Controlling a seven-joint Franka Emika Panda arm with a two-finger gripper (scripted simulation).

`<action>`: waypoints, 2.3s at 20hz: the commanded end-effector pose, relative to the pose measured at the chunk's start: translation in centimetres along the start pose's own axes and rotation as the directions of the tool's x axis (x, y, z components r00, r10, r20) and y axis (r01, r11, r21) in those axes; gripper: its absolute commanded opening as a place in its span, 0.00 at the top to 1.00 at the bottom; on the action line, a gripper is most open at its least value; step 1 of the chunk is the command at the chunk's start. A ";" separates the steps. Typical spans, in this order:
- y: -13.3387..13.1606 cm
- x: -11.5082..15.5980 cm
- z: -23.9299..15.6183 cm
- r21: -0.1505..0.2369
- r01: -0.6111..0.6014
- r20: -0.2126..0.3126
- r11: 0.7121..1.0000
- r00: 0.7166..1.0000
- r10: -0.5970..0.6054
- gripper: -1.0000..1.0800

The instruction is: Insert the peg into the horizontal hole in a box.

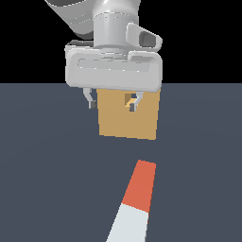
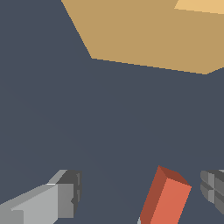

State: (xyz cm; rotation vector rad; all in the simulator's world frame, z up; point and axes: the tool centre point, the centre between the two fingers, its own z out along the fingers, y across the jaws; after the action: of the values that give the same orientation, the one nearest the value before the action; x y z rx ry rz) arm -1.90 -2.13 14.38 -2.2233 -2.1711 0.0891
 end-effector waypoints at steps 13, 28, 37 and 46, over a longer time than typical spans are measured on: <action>1.8 -8.0 3.0 -0.023 -0.130 -0.009 0.991 0.992 0.130 0.04; 2.9 -20.6 7.7 -0.054 -0.329 -0.037 0.943 0.944 0.328 0.04; 2.9 -20.5 9.3 -0.053 -0.329 -0.037 0.943 0.944 0.327 0.04; 3.2 -20.5 12.7 -0.054 -0.330 -0.038 0.942 0.944 0.328 0.04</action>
State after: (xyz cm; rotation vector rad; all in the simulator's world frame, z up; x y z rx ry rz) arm -0.10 -22.87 2.14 -2.5817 -1.7872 0.0025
